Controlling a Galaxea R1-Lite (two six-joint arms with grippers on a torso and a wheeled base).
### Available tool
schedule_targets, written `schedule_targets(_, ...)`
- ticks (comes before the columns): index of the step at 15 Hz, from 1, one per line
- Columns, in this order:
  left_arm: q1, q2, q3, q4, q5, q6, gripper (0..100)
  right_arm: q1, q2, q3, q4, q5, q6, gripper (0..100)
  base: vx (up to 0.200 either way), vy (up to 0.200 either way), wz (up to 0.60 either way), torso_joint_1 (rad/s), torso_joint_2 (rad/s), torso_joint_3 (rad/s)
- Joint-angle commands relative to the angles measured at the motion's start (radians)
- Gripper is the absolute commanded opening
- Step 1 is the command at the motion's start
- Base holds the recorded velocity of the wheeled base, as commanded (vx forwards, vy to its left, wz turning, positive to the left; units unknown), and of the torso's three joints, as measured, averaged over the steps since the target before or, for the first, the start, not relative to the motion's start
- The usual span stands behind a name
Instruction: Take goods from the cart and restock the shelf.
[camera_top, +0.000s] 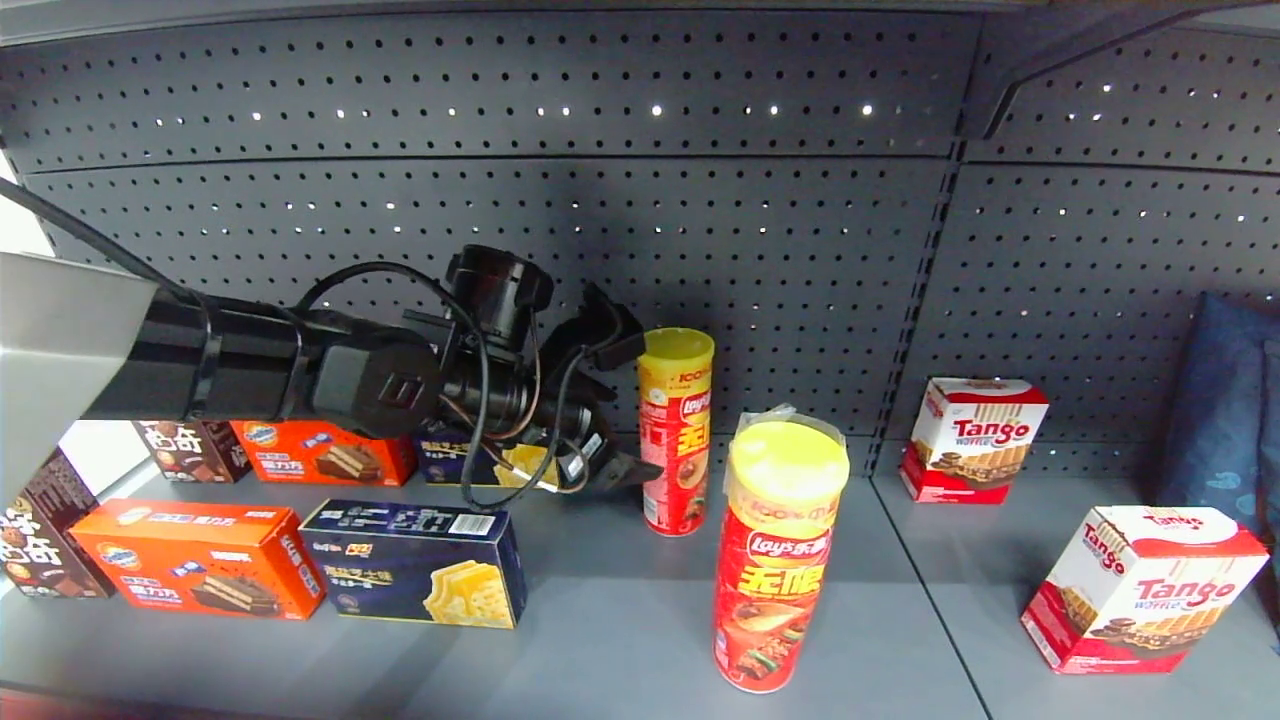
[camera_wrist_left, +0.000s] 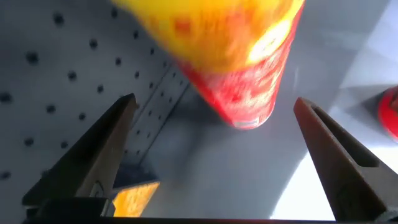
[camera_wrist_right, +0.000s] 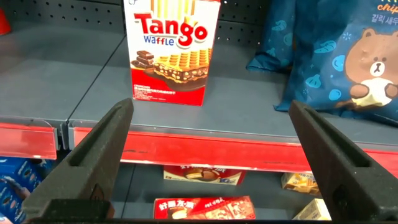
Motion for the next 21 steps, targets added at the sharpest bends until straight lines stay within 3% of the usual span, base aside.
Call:
schedule_targets(1, 0.005, 0.0, 0.009, 0.0, 0.017, 0.0, 100, 0.0, 0.001, 0.0, 0.0, 0.0, 0.0, 100, 0.0, 0.0, 0.0, 0.0, 0.0, 0.0)
schedule_targets(8, -0.025, -0.067, 0.04, -0.02, 0.147, -0.009, 100, 0.0, 0.001, 0.0, 0.0, -0.001, 0.001, 100, 0.0, 0.0, 0.0, 0.0, 0.0, 0.0)
schedule_targets(10, -0.058, -0.107, 0.054, -0.02, 0.245, -0.044, 100, 0.0, 0.001, 0.0, 0.0, 0.0, 0.001, 100, 0.0, 0.0, 0.0, 0.0, 0.0, 0.0)
schedule_targets(11, -0.079, -0.142, 0.077, -0.022, 0.264, -0.081, 100, 0.0, 0.001, 0.0, 0.0, 0.0, 0.0, 100, 0.0, 0.0, 0.0, 0.0, 0.0, 0.0)
schedule_targets(13, -0.091, -0.168, 0.115, -0.042, 0.273, -0.084, 100, 0.0, 0.001, 0.0, 0.0, 0.0, 0.001, 100, 0.0, 0.0, 0.0, 0.0, 0.0, 0.0)
schedule_targets(15, -0.091, -0.168, 0.174, -0.141, 0.297, -0.086, 100, 0.0, 0.001, 0.0, 0.0, -0.001, 0.001, 100, 0.0, 0.0, 0.0, 0.0, 0.0, 0.0)
schedule_targets(18, -0.101, -0.167, 0.193, -0.178, 0.4, -0.087, 100, 0.0, 0.001, 0.0, 0.0, -0.004, 0.001, 100, 0.0, 0.0, 0.0, 0.0, 0.0, 0.0)
schedule_targets(21, -0.124, -0.164, 0.197, -0.189, 0.446, -0.089, 100, 0.0, 0.001, 0.0, 0.0, -0.004, 0.001, 100, 0.0, 0.0, 0.0, 0.0, 0.0, 0.0)
